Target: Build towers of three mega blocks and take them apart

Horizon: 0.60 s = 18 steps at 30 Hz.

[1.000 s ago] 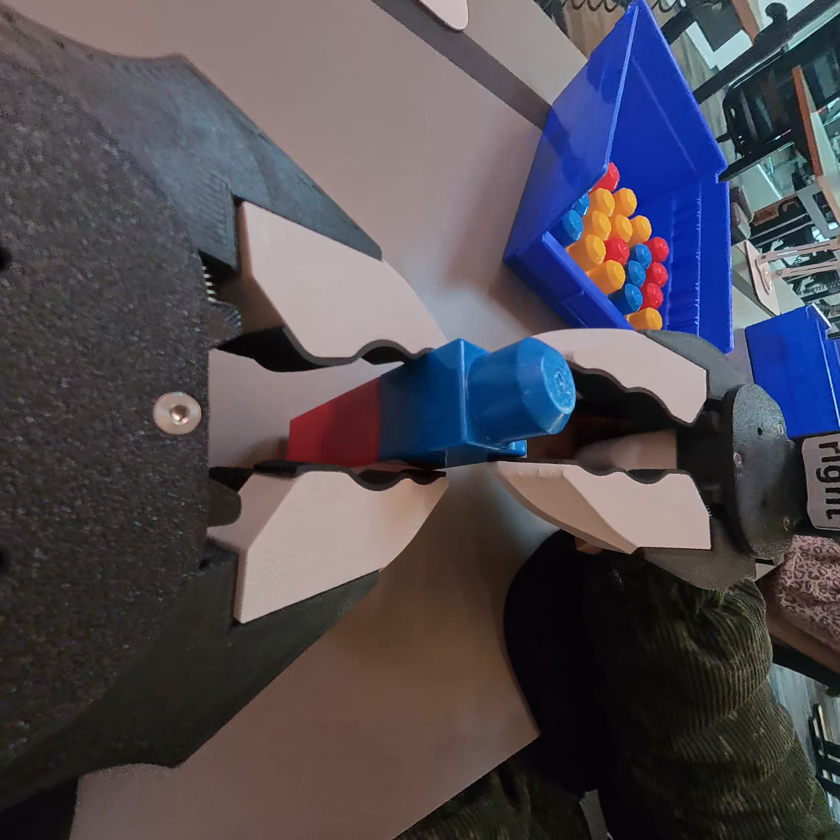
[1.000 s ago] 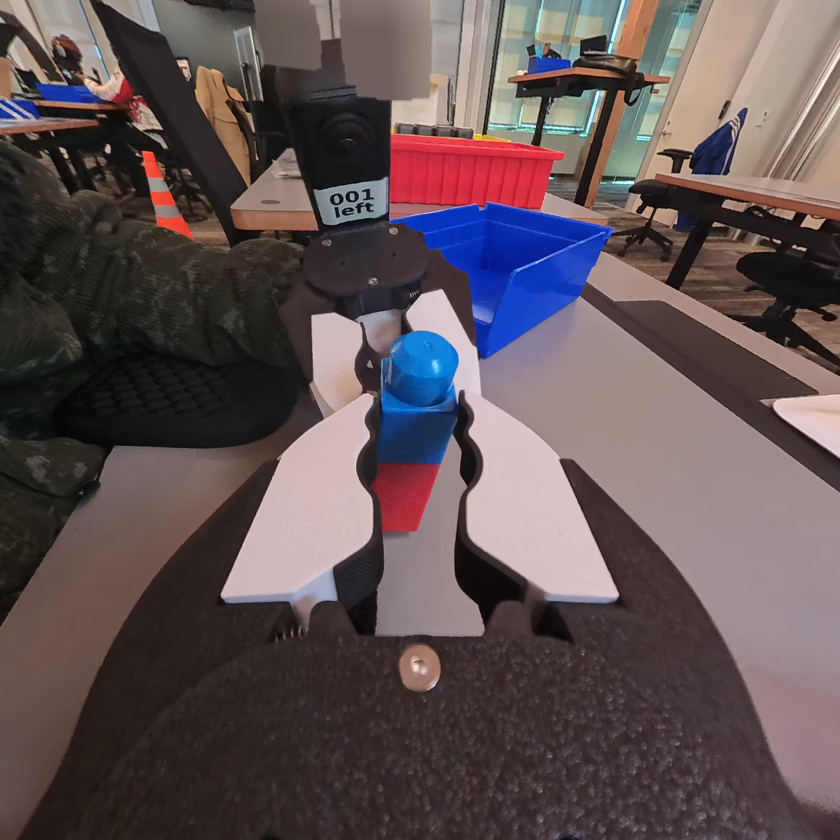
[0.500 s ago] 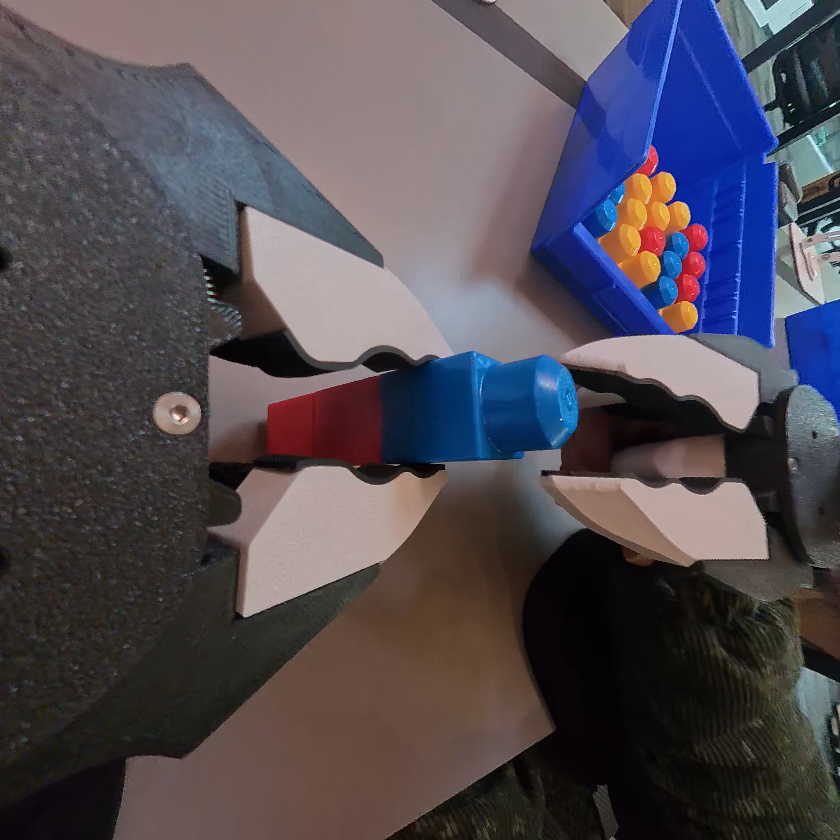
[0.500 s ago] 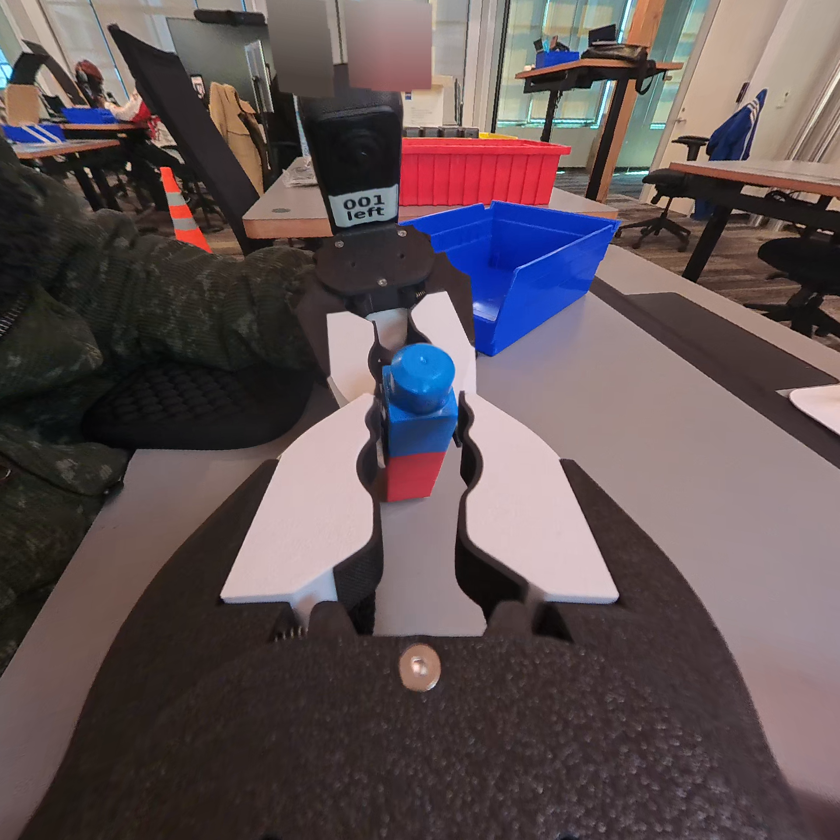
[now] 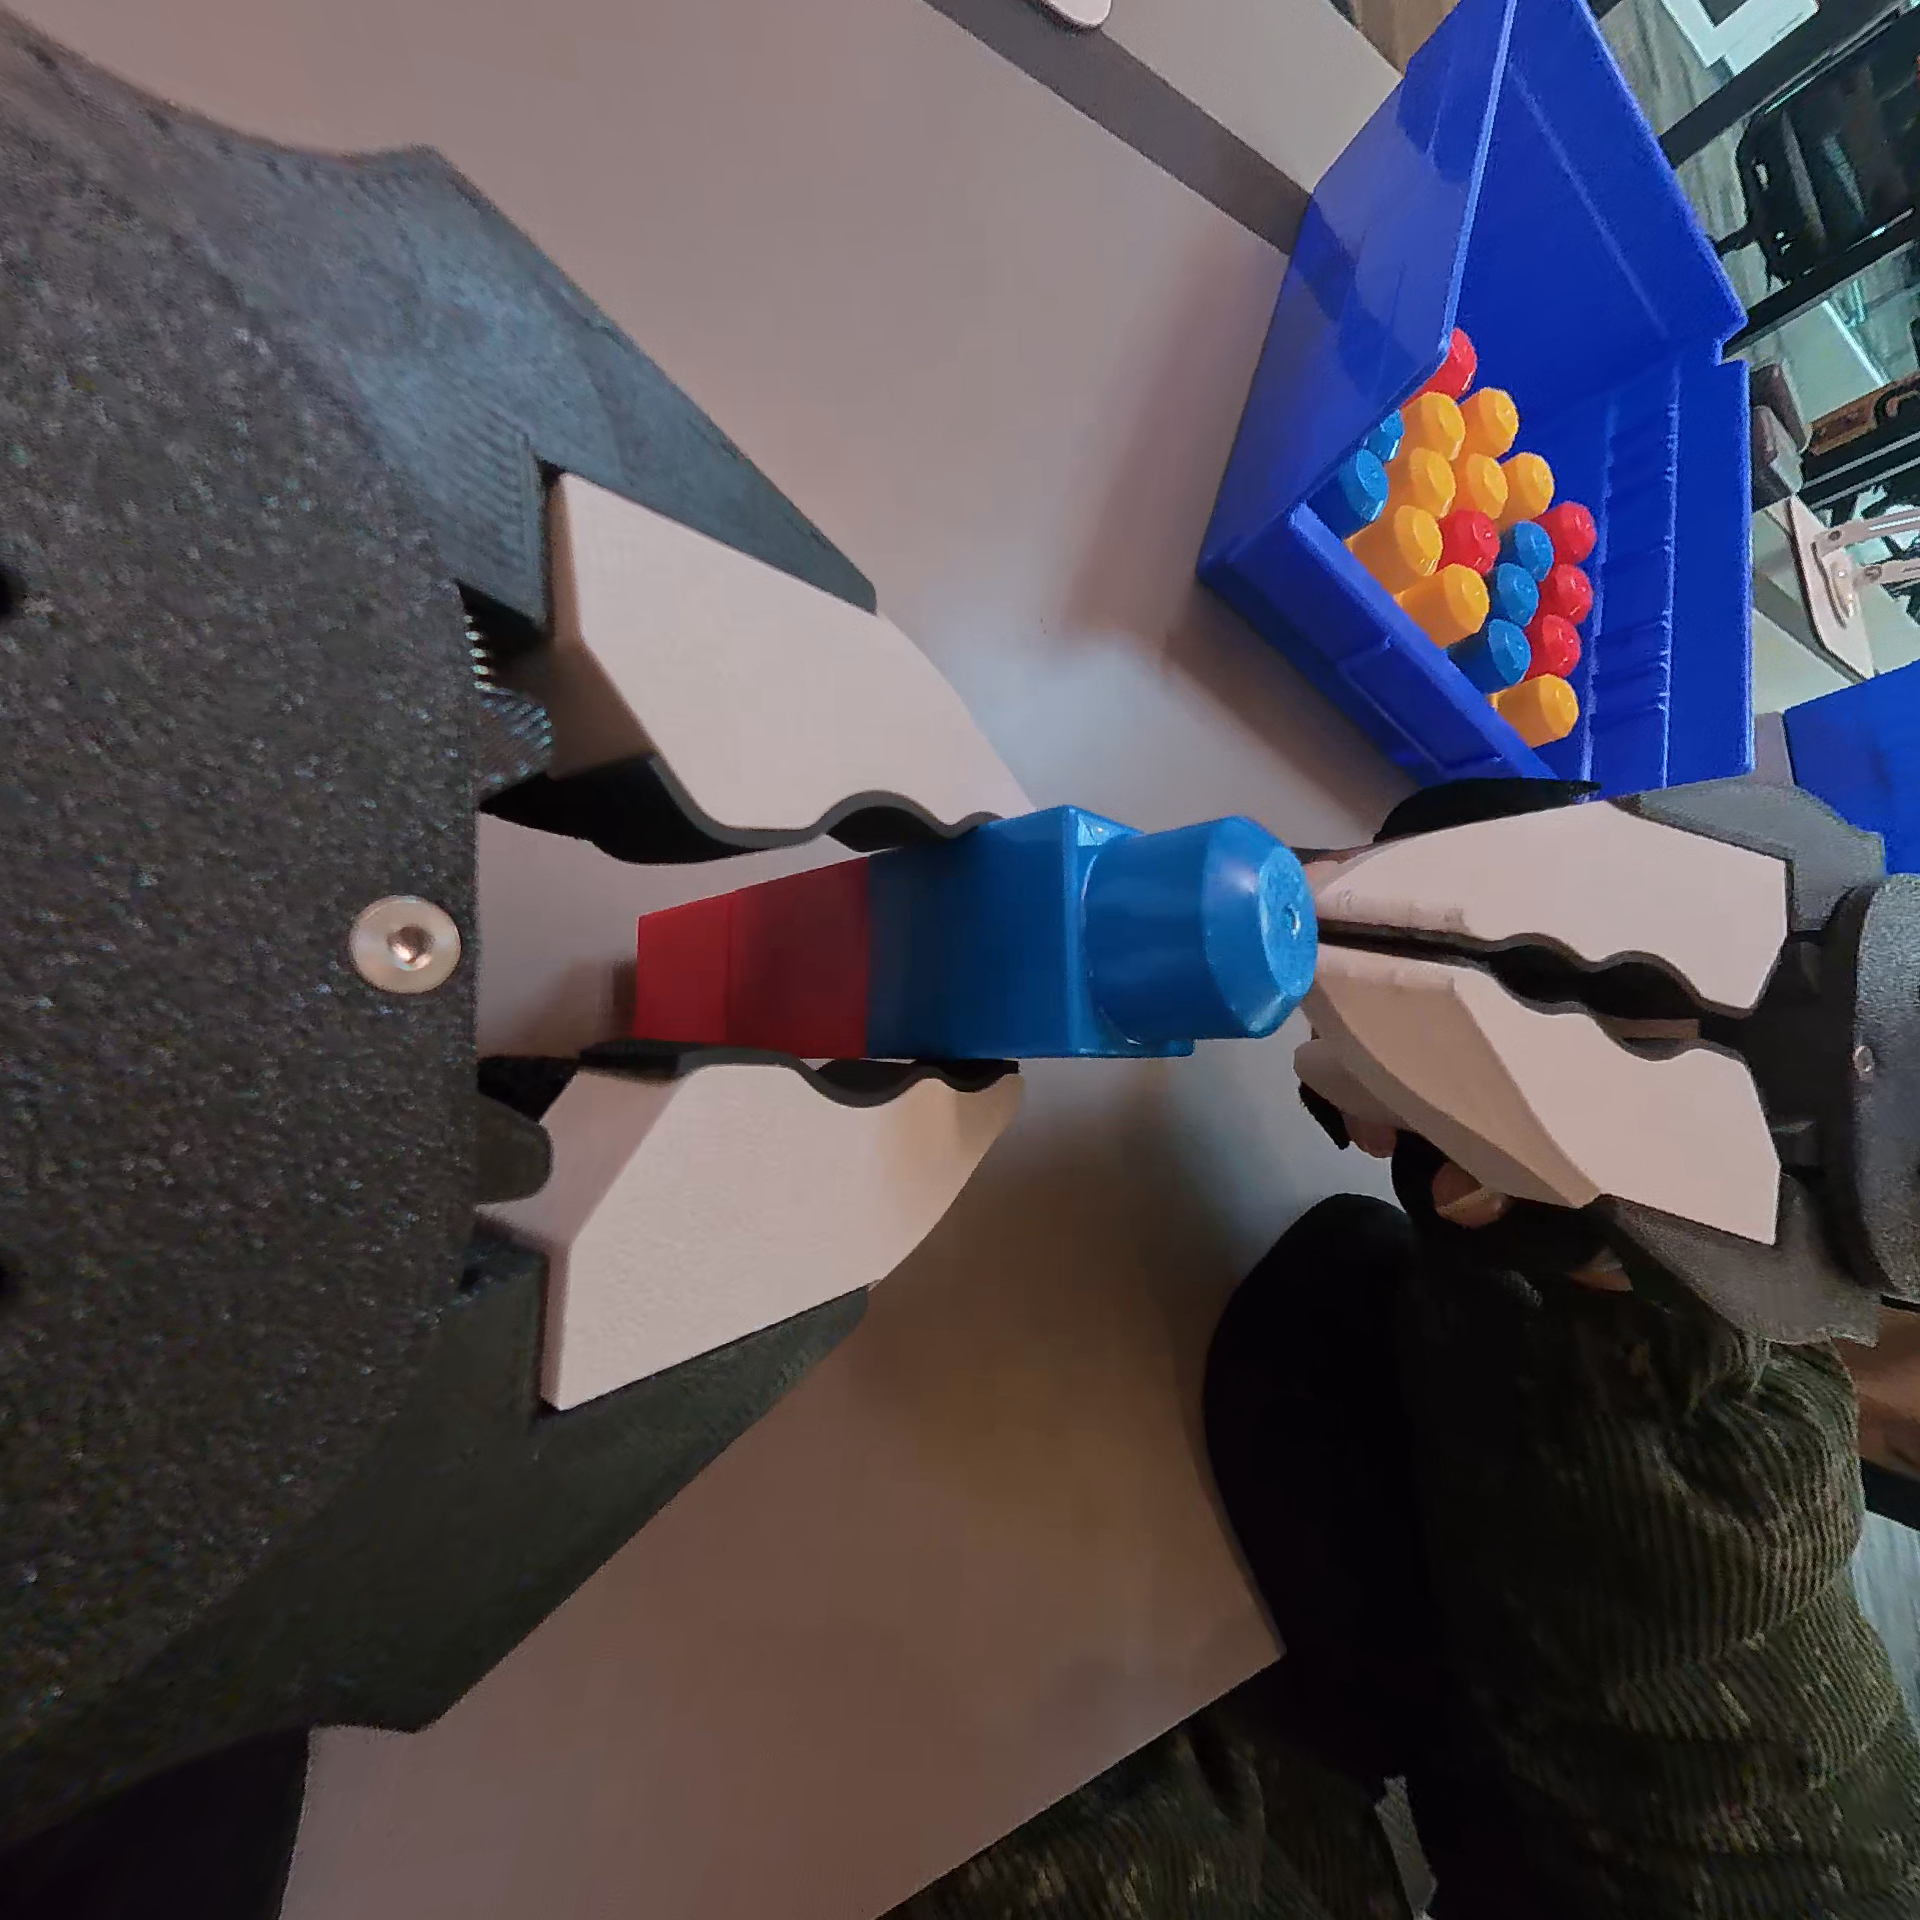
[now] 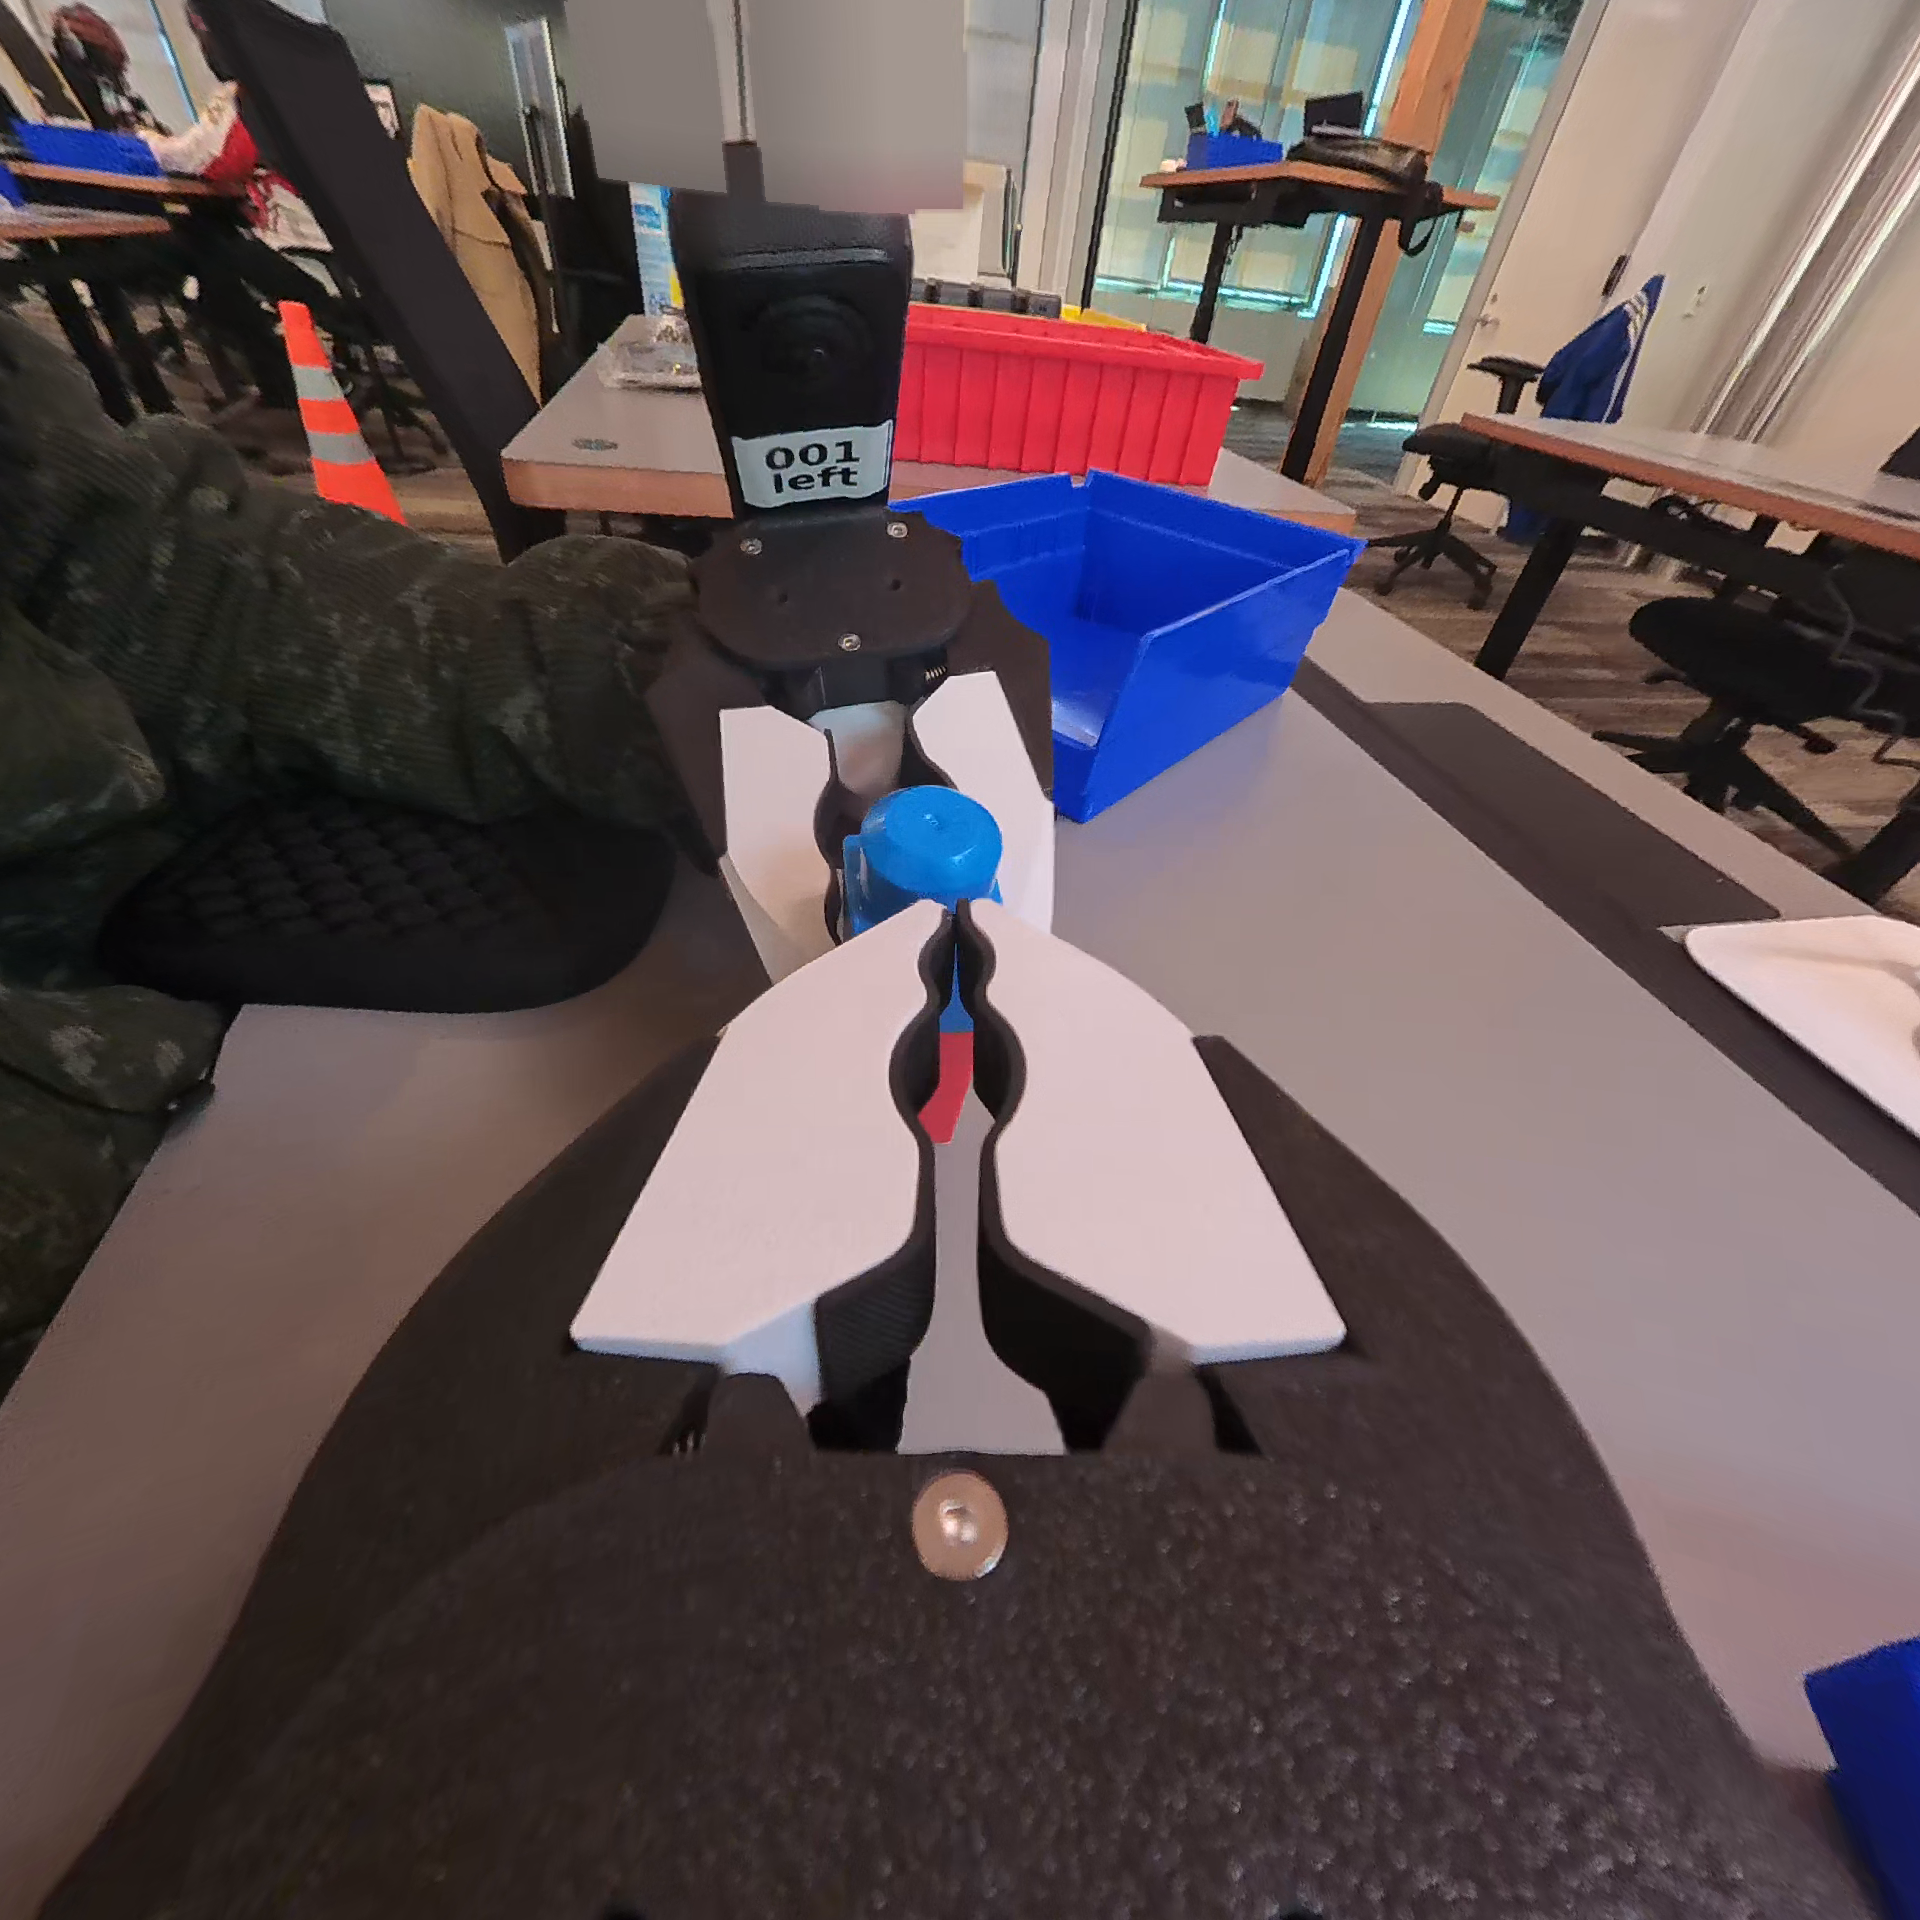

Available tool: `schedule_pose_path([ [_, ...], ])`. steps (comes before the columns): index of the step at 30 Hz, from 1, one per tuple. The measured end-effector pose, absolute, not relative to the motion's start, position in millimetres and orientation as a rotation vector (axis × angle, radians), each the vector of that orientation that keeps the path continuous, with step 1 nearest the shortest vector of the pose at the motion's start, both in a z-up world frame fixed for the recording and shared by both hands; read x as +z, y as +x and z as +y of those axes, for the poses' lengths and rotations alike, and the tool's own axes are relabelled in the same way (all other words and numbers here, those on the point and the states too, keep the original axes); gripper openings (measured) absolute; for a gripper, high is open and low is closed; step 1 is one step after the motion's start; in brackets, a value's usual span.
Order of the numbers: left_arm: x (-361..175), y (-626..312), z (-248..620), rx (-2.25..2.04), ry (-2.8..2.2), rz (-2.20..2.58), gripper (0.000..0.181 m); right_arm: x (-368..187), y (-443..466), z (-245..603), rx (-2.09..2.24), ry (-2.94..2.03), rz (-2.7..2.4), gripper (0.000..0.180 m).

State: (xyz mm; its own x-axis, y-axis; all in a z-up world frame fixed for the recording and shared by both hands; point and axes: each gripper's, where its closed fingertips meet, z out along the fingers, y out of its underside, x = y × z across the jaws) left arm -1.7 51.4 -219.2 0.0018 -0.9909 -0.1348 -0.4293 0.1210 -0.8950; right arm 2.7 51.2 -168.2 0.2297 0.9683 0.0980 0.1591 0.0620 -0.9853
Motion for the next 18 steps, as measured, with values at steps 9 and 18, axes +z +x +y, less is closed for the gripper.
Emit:
schedule_pose_path([
  [9,-226,0,50,-0.764,-1.431,1.607,0.037,-186,-7,44,0.84,-1.384,-1.282,0.028],
  [18,-226,0,50,-0.744,-1.422,1.614,0.037,-187,-6,43,0.811,-1.403,-1.306,0.027],
])
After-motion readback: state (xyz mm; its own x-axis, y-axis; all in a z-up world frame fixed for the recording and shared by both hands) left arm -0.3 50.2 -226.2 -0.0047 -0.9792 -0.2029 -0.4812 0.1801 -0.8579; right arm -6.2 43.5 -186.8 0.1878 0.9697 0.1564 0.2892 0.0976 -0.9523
